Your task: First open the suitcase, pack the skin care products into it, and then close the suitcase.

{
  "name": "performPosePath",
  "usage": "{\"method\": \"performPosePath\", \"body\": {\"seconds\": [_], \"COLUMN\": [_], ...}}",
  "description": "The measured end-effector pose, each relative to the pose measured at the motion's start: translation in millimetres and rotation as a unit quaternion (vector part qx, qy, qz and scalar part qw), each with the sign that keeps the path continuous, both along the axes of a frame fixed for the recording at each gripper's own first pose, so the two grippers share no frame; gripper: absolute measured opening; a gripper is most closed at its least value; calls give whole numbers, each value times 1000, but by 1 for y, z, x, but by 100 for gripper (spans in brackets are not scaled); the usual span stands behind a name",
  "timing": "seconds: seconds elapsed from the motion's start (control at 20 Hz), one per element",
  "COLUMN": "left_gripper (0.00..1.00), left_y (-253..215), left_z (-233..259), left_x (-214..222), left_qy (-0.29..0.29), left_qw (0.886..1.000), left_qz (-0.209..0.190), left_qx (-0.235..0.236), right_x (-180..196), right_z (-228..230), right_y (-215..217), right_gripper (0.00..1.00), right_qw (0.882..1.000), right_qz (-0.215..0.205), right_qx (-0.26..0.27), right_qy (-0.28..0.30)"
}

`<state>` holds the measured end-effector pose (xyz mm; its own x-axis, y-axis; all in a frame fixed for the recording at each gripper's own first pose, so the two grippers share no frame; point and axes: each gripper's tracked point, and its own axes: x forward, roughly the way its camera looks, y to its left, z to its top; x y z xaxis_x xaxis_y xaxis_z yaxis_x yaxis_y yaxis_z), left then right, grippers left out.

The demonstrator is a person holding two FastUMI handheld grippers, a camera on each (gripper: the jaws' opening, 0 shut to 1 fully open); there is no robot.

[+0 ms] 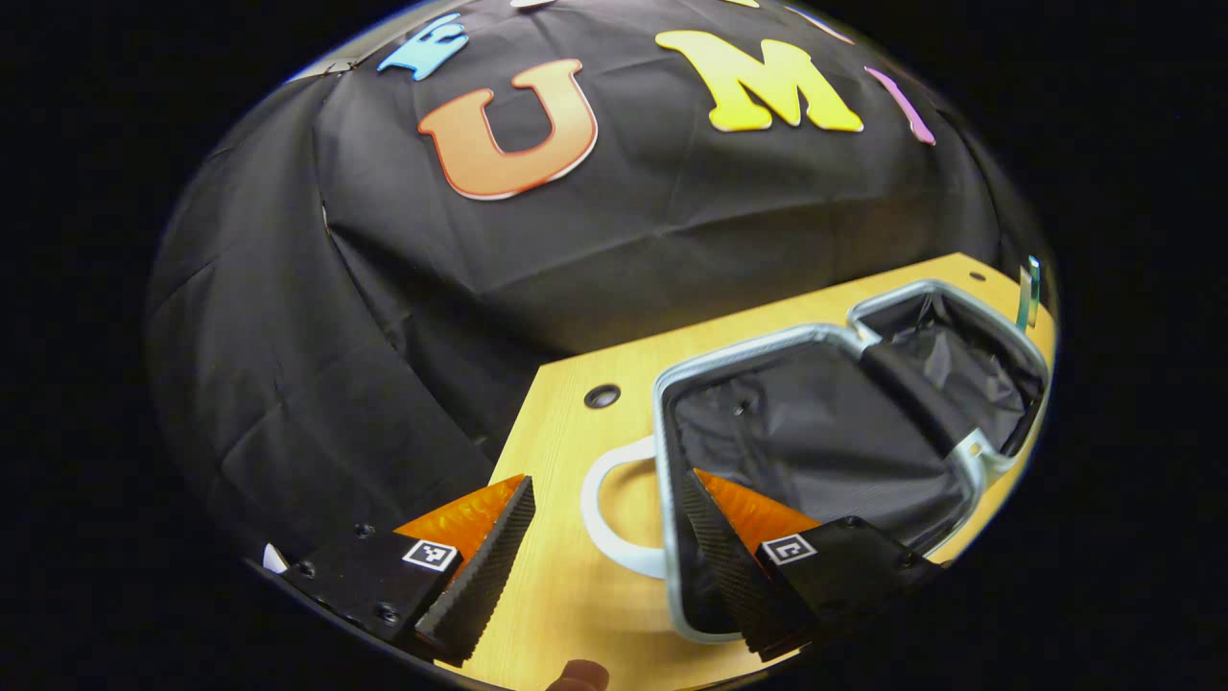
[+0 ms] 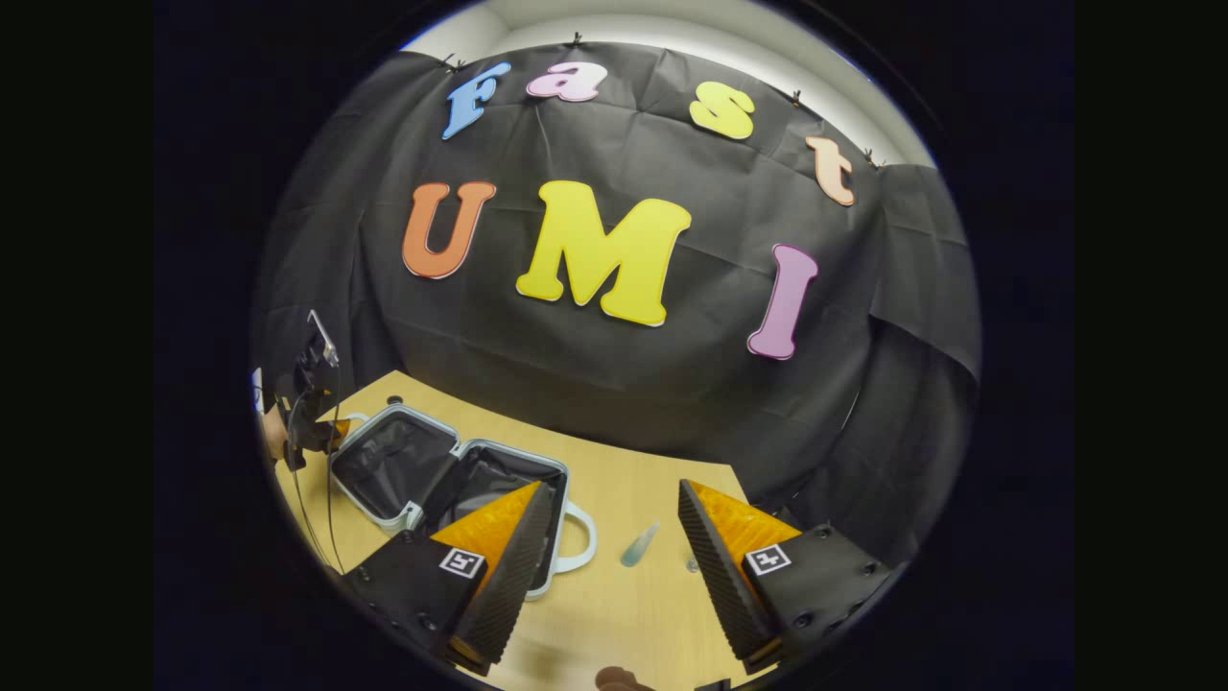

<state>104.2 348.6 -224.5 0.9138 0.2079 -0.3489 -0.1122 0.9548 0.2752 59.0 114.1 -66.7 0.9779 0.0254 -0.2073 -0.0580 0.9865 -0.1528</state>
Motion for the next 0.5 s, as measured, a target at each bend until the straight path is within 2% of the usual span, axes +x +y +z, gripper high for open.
{"method": "performPosePath", "body": {"seconds": [0.2,0.5], "left_gripper": [99,99], "left_y": [-73,-203], "left_z": [46,78], "left_x": [-7,-2], "left_qy": [-37,-64], "left_qw": [999,992], "left_qz": [-33,-99], "left_qx": [-10,-51], "right_x": [6,16], "right_z": [-8,-15], "right_y": [-24,-89], "right_gripper": [80,79], "right_qw": [1000,1000], "right_qz": [7,-3], "right_qx": [10,23], "right_qy": [3,3]}}
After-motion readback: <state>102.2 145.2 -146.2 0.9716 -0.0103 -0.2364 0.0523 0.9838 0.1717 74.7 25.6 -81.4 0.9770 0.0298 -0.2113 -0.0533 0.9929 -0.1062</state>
